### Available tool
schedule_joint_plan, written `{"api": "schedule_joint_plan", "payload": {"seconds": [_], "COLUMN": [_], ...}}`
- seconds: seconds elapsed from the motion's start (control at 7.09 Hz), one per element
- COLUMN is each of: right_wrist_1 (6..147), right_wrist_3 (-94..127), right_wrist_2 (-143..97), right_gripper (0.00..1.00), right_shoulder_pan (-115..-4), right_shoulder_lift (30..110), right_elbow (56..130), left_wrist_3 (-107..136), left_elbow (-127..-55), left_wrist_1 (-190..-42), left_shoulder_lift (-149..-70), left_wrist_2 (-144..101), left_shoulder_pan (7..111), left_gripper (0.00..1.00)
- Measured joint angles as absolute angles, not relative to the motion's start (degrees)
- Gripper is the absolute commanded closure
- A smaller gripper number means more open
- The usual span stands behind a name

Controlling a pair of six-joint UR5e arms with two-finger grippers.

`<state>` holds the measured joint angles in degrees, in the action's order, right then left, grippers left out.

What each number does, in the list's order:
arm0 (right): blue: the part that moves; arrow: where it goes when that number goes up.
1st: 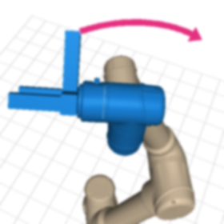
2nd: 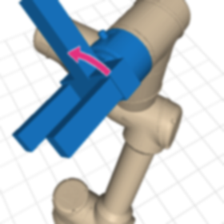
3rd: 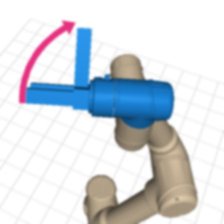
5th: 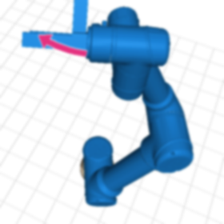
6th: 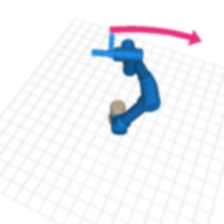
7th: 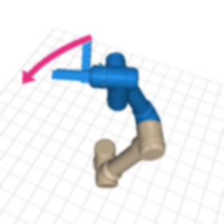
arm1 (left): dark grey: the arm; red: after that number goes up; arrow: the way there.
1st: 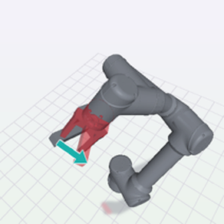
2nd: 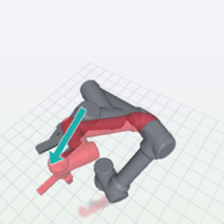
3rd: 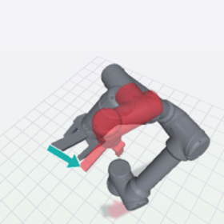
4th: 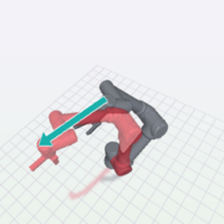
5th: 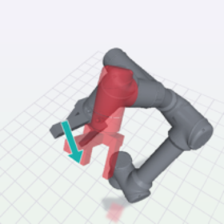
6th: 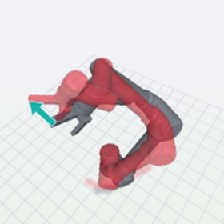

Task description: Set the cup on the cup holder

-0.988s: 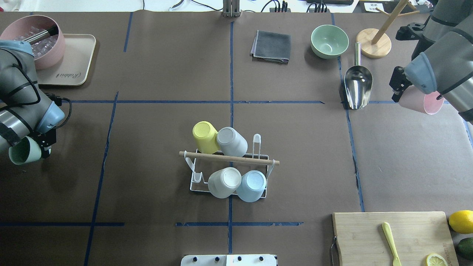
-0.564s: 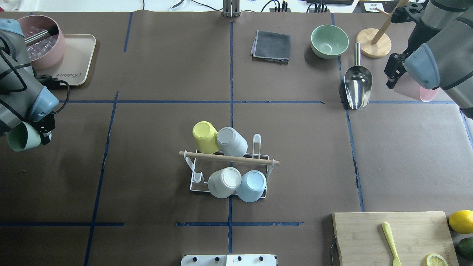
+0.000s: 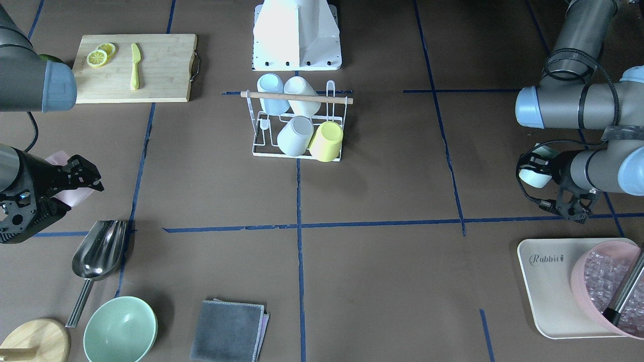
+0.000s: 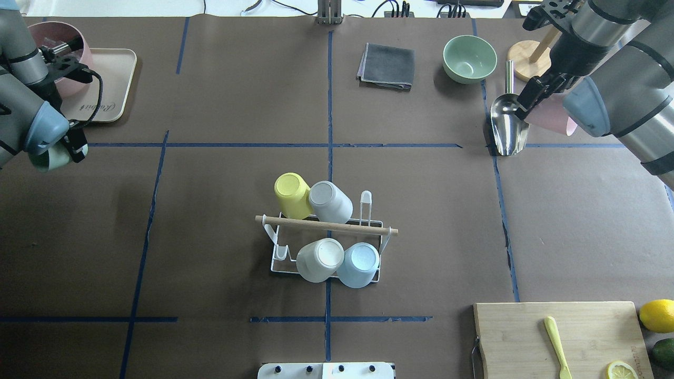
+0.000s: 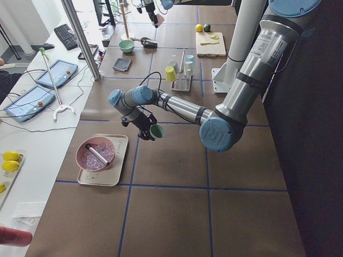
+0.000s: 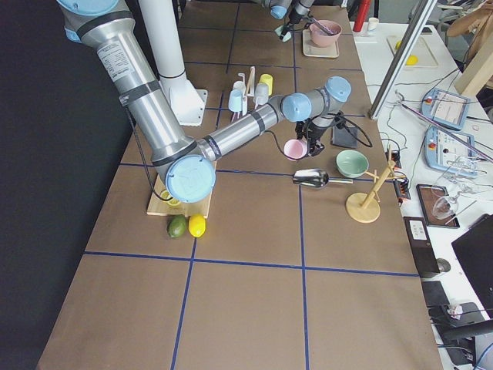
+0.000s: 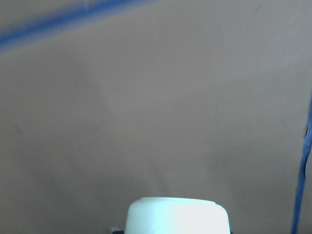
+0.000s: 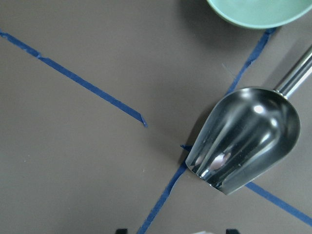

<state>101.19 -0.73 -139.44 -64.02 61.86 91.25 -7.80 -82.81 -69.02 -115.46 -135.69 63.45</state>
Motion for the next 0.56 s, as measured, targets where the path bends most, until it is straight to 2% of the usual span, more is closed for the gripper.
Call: {"api": "schedule_joint_plan", "payload": {"seconds": [0.56], "right_wrist_1": [76.39], "right_wrist_3": [3.63], "right_wrist_2": [-140.34], "right_gripper": [1.00], "right_shoulder_pan": [-64.32], "right_shoulder_lift": [61.76], "right_elbow": [90.79], "left_wrist_3": [1.09], "left_elbow": [-90.06], "left_wrist_1": [-97.21], "left_shoulder_lift": [-114.51], "left_wrist_2": [-135.68], "left_shoulder_pan": [61.14], "left_gripper": [0.96]}}
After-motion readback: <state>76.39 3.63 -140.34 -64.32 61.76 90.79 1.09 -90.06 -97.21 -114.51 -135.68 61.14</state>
